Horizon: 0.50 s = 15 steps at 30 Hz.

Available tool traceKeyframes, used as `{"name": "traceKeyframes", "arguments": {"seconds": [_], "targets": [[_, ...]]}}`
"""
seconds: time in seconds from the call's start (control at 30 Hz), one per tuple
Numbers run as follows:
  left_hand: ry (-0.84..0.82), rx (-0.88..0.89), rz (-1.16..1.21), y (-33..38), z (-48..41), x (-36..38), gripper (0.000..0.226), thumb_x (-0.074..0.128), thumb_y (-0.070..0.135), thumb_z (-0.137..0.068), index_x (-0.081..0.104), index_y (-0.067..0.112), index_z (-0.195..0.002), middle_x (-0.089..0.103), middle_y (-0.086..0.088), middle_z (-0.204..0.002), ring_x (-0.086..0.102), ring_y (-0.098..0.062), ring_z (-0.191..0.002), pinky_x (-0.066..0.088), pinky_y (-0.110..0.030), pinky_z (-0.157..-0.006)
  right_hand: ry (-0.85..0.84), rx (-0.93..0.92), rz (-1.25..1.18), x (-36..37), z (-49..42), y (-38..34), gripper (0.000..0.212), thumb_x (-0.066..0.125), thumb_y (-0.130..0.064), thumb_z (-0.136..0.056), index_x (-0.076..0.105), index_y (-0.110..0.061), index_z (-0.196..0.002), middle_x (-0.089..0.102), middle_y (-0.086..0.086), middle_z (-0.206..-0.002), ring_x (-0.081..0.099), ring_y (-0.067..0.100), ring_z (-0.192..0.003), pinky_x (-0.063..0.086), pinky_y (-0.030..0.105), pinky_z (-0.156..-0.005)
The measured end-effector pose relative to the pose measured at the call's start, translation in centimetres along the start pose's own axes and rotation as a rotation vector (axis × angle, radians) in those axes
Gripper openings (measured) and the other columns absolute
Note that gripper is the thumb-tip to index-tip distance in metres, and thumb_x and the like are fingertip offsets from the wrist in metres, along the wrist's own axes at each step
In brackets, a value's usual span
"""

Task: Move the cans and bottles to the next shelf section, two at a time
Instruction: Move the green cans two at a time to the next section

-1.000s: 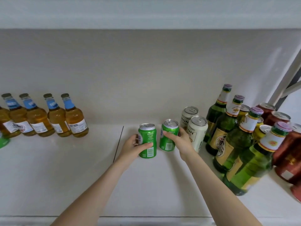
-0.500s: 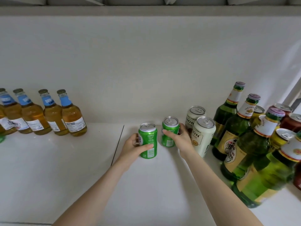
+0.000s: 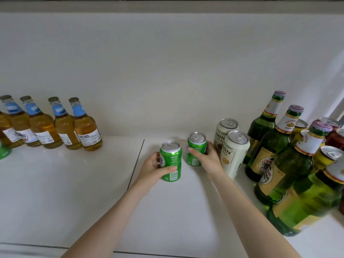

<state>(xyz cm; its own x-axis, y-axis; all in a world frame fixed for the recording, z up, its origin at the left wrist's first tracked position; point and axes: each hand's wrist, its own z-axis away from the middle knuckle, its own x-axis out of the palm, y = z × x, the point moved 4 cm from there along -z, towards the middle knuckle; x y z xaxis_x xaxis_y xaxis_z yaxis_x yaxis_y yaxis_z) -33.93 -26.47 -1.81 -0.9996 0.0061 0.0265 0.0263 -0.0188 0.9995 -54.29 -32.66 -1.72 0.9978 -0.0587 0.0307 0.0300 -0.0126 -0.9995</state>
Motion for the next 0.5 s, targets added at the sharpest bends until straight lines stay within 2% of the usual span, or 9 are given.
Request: {"name": "traceKeyframes", "arguments": {"seconds": [0.1,0.17,0.23,0.37,0.5], "targets": [[-0.007,-0.003,0.009,-0.4,0.5,-0.2,0.07,0.089,0.025,-0.051,0.061,0.009,-0.114,0.074,-0.01,-0.106,0.07,-0.021,-0.098,0.056,-0.031,-0.083,-0.033,0.039,0.004,-0.3,0.6,0.2,0.071,0.083,-0.025,-0.079,0.049,-0.017,-0.14,0.059,-0.001,-0.136,0.055,0.013,-0.126,0.043,0.027,-0.102],[-0.013,-0.016,0.003,-0.8,1.1,-0.4,0.074,0.089,0.028,-0.049,0.06,0.009,-0.114,0.074,-0.011,-0.107,0.07,-0.025,-0.101,0.056,-0.037,-0.088,-0.038,0.08,-0.007,-0.7,2.0,0.0,0.084,0.079,-0.027,-0.083,0.033,-0.013,-0.152,0.044,0.0,-0.15,0.039,0.016,-0.141,0.035,0.03,-0.111],[-0.026,-0.026,-0.012,-1.2,1.8,-0.5,0.074,0.09,0.026,-0.05,0.06,0.008,-0.115,0.073,-0.012,-0.109,0.068,-0.032,-0.107,0.054,-0.044,-0.094,-0.025,0.07,-0.004,-1.2,3.9,-0.2,0.087,0.077,-0.029,-0.085,0.027,-0.012,-0.155,0.035,0.001,-0.156,0.031,0.015,-0.145,0.031,0.03,-0.113],[-0.058,-0.05,-0.022,-1.7,3.6,-0.5,0.075,0.091,0.022,-0.048,0.059,0.007,-0.114,0.072,-0.015,-0.111,0.068,-0.034,-0.107,0.055,-0.044,-0.093,-0.119,-0.022,0.04,-1.1,8.0,-1.0,0.065,0.08,-0.024,-0.082,0.05,-0.017,-0.139,0.054,-0.007,-0.139,0.045,0.01,-0.135,0.037,0.024,-0.1],[-0.084,-0.05,-0.027,-1.7,5.2,0.0,0.078,0.091,0.02,-0.045,0.059,0.007,-0.115,0.071,-0.019,-0.113,0.069,-0.03,-0.101,0.057,-0.043,-0.087,-0.317,-0.012,0.101,-0.2,9.9,-0.7,0.068,0.088,-0.032,-0.069,0.058,-0.022,-0.129,0.062,-0.003,-0.133,0.054,0.011,-0.129,0.043,0.031,-0.109]]}}
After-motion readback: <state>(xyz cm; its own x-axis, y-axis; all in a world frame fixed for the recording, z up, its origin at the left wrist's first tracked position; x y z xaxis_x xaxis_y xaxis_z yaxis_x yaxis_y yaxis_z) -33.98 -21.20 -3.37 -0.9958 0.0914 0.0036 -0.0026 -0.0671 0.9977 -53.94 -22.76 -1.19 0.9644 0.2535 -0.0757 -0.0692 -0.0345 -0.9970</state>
